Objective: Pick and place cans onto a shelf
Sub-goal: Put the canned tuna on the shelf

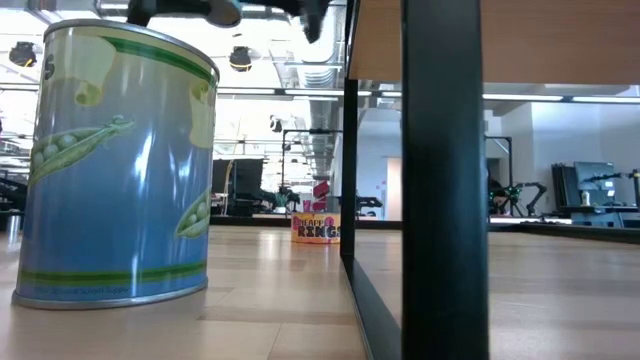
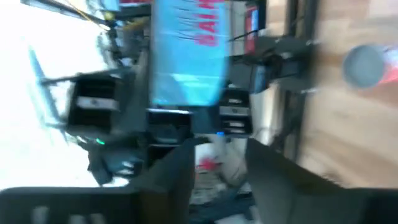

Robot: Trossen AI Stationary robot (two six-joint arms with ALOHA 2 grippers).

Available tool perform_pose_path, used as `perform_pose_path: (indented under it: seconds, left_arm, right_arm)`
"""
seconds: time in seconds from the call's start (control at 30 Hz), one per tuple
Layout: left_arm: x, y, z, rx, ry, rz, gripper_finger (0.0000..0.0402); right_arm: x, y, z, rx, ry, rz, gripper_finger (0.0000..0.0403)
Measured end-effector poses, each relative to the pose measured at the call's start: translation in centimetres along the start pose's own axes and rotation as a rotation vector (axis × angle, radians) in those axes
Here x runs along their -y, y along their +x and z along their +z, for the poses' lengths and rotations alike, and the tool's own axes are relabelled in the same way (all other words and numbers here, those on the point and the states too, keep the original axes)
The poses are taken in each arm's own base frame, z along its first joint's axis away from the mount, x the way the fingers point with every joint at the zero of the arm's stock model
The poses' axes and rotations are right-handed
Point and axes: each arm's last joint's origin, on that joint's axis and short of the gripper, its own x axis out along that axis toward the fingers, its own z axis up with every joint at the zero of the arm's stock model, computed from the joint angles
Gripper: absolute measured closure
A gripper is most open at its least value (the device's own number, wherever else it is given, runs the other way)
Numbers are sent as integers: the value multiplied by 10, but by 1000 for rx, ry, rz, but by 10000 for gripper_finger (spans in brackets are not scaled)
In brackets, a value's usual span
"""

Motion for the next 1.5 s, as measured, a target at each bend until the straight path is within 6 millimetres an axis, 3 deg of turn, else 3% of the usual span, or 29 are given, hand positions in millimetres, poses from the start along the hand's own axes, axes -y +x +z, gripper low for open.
perform_pose_path:
  seconds: [0.13,0.23,0.43,0.8,1.1,1.27,1.5]
  left_arm:
    - [3,-4,-2,-19,13,-18,272]
    - [3,-6,-3,-52,9,-3,272]
    - [-1,-13,-6,-60,-31,17,272]
    - [-2,-18,-6,-22,-70,12,272]
    - [-1,-17,-4,6,-71,-3,272]
    - [-1,-17,-4,20,-77,-9,272]
    - [-1,-17,-3,30,-69,-16,272]
  right_arm:
    - [-1,19,-2,-1,117,186,166]
    - [5,25,-4,63,169,198,145]
    - [13,25,-6,143,183,112,147]
    - [3,22,0,278,157,233,148]
    - [4,23,-6,270,154,236,148]
    - [4,24,-7,268,131,232,170]
    - [5,24,-7,249,125,214,257]
